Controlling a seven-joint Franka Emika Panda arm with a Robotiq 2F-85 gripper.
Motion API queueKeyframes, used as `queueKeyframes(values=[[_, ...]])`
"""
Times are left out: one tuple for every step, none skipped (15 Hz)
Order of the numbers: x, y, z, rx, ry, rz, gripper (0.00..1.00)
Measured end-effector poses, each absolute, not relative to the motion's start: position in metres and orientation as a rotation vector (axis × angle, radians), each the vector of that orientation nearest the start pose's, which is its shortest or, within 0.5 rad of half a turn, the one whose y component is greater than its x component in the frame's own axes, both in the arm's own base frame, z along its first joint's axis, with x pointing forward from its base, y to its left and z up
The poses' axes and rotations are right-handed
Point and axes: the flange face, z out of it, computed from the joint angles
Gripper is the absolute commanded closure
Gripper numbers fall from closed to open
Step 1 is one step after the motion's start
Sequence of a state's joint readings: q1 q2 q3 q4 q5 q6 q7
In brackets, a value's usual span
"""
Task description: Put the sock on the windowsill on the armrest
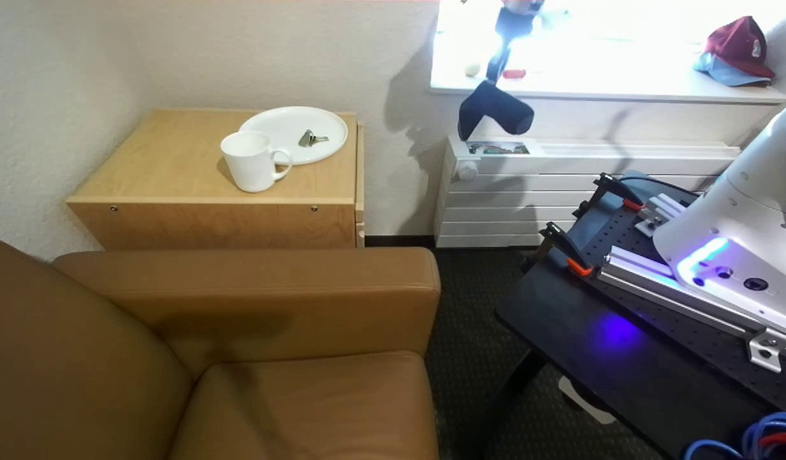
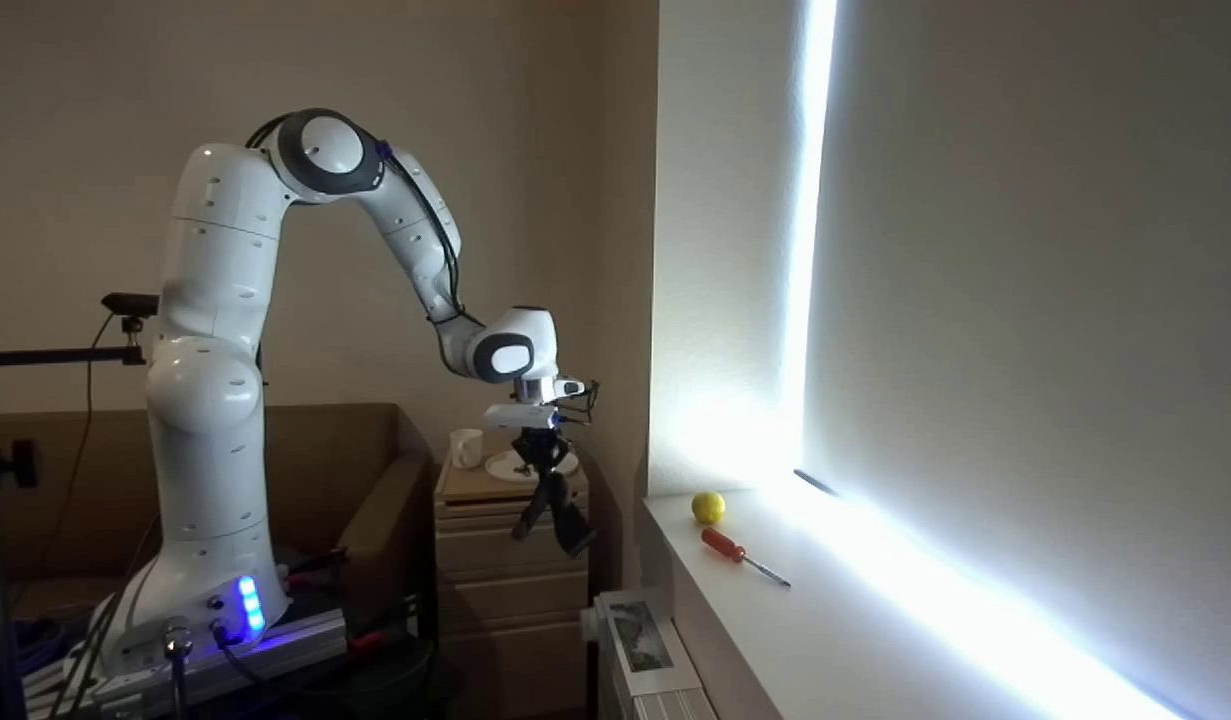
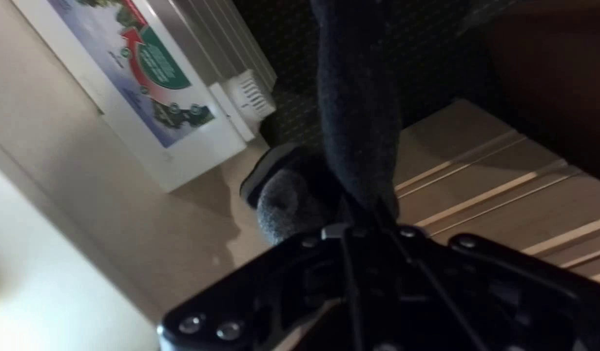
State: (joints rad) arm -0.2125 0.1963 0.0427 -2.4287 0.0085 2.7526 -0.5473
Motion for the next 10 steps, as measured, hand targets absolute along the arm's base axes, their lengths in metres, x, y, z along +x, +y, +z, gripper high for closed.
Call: queueKeyframes(values=[[0.498, -0.056, 0.228, -3.087, -0.668, -0.165, 0.99], [0.495, -0.025, 0.219, -3.054, -0.754, -0.135, 0.99], [0.489, 0.008, 0.211, -3.017, -0.844, -0.105, 0.99], [0.48, 0.04, 0.205, -2.978, -0.932, -0.077, 0.99], [0.467, 0.071, 0.199, -2.938, -1.022, -0.048, 0.99], [0.452, 0.1, 0.194, -2.897, -1.11, -0.019, 0.99], [0.436, 0.126, 0.189, -2.855, -1.195, 0.01, 0.99], [0.417, 0.149, 0.186, -2.814, -1.282, 0.038, 0.99], [0.397, 0.171, 0.182, -2.772, -1.37, 0.065, 0.99], [0.377, 0.19, 0.181, -2.731, -1.457, 0.085, 0.99]])
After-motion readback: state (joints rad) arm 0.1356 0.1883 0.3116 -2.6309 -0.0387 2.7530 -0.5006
